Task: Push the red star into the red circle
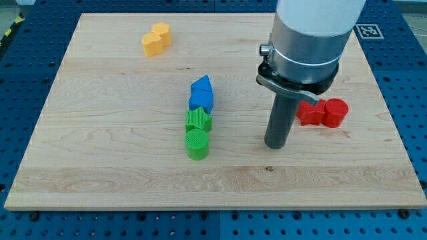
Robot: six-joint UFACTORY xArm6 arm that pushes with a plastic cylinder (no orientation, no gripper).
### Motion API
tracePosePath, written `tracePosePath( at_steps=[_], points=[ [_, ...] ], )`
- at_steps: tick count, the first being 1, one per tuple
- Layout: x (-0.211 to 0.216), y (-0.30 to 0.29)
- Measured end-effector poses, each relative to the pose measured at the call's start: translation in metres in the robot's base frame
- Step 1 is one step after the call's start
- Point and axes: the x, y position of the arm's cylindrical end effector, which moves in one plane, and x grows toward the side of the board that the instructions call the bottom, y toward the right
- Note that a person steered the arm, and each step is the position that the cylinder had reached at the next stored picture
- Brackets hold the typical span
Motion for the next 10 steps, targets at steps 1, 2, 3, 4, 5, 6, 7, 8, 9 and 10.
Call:
tracePosePath(
  at_steps=[1, 2, 3, 4, 5, 6, 7, 8, 9, 10],
  points=[
    [-0.026, -0.030],
    [-0.052, -0.039],
    [-0.057, -0.029],
    [-0.057, 0.000],
    [-0.057, 0.028],
    [-0.053, 0.034],
    [-0.043, 0.046],
    [-0.042, 0.048],
    [-0.042, 0.049],
    [-0.042, 0.049]
  ],
)
